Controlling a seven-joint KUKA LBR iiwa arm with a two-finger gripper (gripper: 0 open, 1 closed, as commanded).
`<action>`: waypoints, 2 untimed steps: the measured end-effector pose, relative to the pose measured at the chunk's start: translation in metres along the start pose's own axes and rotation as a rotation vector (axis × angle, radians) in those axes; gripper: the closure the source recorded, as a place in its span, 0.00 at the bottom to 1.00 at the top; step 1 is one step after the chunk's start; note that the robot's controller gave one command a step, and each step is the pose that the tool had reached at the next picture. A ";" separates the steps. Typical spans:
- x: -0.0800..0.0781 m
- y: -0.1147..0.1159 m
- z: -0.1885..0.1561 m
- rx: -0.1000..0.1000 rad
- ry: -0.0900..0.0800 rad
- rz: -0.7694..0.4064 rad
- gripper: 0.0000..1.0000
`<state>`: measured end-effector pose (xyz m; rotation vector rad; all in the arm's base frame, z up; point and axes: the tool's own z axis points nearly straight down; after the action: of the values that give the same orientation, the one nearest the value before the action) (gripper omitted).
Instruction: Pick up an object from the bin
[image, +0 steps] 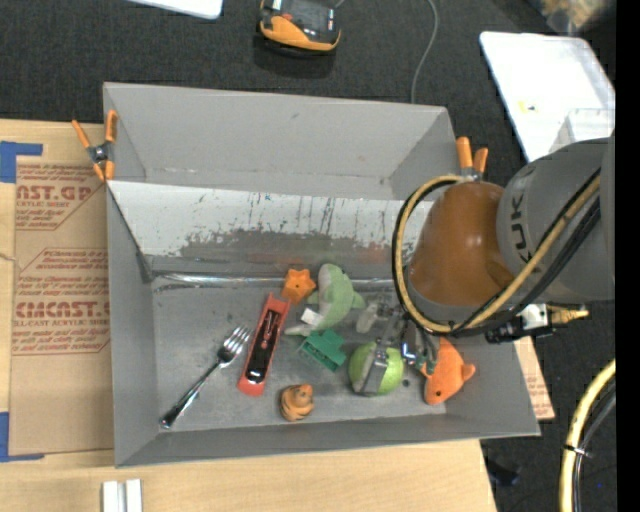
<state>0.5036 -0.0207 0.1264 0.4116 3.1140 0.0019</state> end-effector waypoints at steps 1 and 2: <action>0.005 -0.012 0.020 0.001 0.001 -0.225 0.00; 0.011 -0.015 0.044 0.000 0.001 -0.109 0.00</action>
Offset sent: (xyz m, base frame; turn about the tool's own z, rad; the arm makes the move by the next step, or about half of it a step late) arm -0.0149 -0.0128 -0.0437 -0.1086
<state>0.4890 -0.0325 0.0824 0.2416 3.1329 0.0027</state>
